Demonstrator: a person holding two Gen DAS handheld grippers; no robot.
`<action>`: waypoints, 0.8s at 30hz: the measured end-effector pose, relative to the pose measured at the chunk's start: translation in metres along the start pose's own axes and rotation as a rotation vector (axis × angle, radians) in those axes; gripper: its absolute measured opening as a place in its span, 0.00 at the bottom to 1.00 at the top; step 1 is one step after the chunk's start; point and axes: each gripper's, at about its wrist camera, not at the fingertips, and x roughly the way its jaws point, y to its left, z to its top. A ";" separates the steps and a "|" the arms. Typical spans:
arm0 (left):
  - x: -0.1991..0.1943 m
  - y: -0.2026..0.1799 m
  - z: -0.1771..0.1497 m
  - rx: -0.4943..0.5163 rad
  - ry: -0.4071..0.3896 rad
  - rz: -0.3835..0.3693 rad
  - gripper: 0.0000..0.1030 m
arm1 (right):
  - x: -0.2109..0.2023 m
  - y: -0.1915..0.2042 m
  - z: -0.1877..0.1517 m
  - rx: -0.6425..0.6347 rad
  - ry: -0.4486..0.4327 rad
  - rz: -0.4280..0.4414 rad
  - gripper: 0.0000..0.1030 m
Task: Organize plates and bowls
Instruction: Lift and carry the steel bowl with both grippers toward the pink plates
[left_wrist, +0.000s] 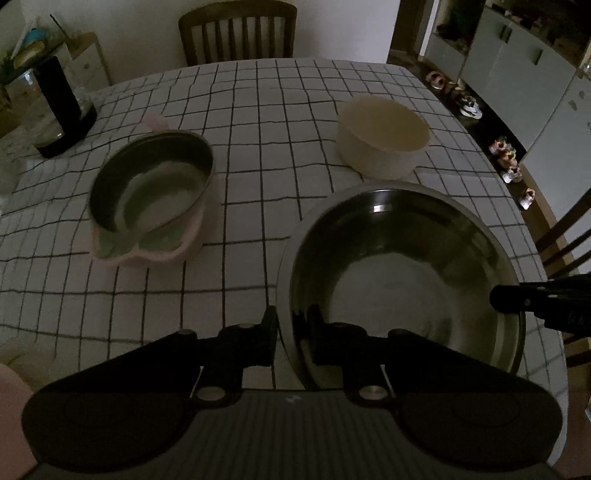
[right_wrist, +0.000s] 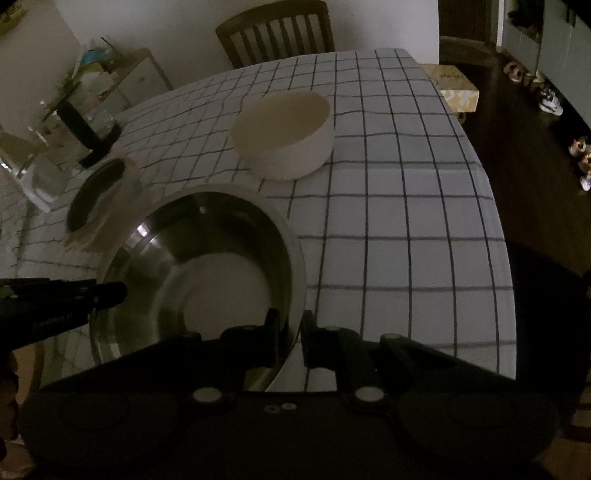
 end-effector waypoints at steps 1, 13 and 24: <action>-0.004 0.000 -0.003 -0.001 0.002 0.000 0.15 | -0.004 0.002 -0.003 -0.003 0.002 0.003 0.12; -0.045 0.005 -0.050 -0.007 0.015 0.027 0.15 | -0.036 0.024 -0.040 -0.030 0.066 0.068 0.13; -0.051 0.006 -0.088 -0.013 0.049 0.037 0.15 | -0.038 0.035 -0.070 -0.059 0.130 0.085 0.13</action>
